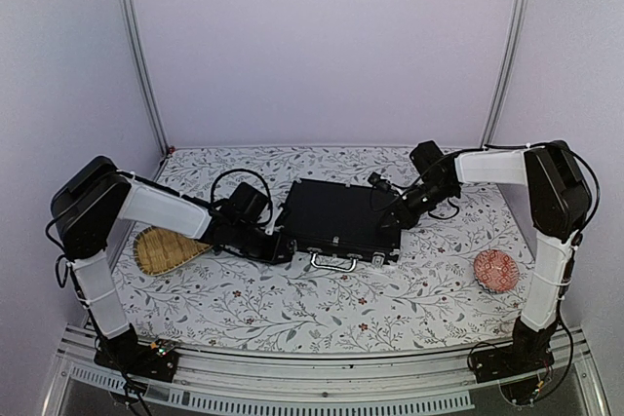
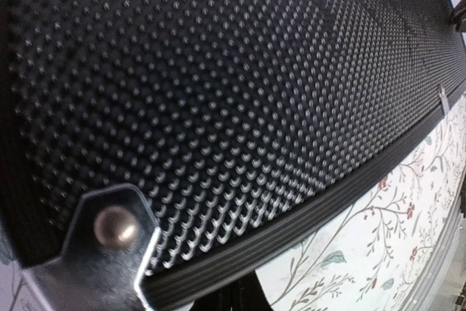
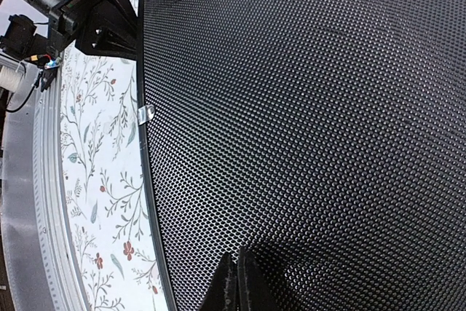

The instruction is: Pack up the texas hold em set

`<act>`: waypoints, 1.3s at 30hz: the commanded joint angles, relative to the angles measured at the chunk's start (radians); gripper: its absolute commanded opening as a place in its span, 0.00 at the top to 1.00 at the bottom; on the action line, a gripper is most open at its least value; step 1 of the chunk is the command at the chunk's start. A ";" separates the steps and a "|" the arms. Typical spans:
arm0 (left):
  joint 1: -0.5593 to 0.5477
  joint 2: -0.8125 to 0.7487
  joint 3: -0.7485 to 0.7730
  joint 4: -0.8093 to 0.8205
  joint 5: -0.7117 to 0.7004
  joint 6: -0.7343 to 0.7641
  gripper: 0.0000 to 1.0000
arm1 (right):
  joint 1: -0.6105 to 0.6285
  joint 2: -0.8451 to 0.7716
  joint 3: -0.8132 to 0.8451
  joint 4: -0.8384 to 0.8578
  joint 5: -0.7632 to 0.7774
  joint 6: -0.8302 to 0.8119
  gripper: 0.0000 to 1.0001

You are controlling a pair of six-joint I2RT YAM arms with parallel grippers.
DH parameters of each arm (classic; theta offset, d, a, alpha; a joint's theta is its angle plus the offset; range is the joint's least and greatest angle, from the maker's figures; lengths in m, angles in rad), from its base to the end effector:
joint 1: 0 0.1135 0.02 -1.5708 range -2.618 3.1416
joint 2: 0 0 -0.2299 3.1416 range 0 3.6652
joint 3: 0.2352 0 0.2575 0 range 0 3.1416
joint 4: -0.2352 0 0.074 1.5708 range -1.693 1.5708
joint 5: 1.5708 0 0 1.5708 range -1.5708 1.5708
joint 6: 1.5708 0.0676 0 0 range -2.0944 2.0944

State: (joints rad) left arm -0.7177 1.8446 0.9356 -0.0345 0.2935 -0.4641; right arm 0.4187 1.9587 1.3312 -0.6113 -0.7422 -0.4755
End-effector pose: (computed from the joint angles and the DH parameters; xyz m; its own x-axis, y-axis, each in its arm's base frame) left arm 0.2620 -0.2547 0.0619 -0.8844 0.2033 -0.4200 0.4043 0.7833 -0.4722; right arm 0.3334 0.1984 0.1108 -0.5386 -0.6090 -0.5823 -0.8407 0.3431 0.4189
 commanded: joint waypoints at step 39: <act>-0.063 -0.060 -0.291 0.585 -0.302 -0.172 1.00 | 0.006 0.088 -0.017 -0.039 0.068 -0.020 0.93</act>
State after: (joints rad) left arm -0.7692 1.7565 0.5964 0.5968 0.0353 -0.6601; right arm 0.4179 1.9739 1.3361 -0.5938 -0.7635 -0.4847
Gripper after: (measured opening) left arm 0.004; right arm 0.071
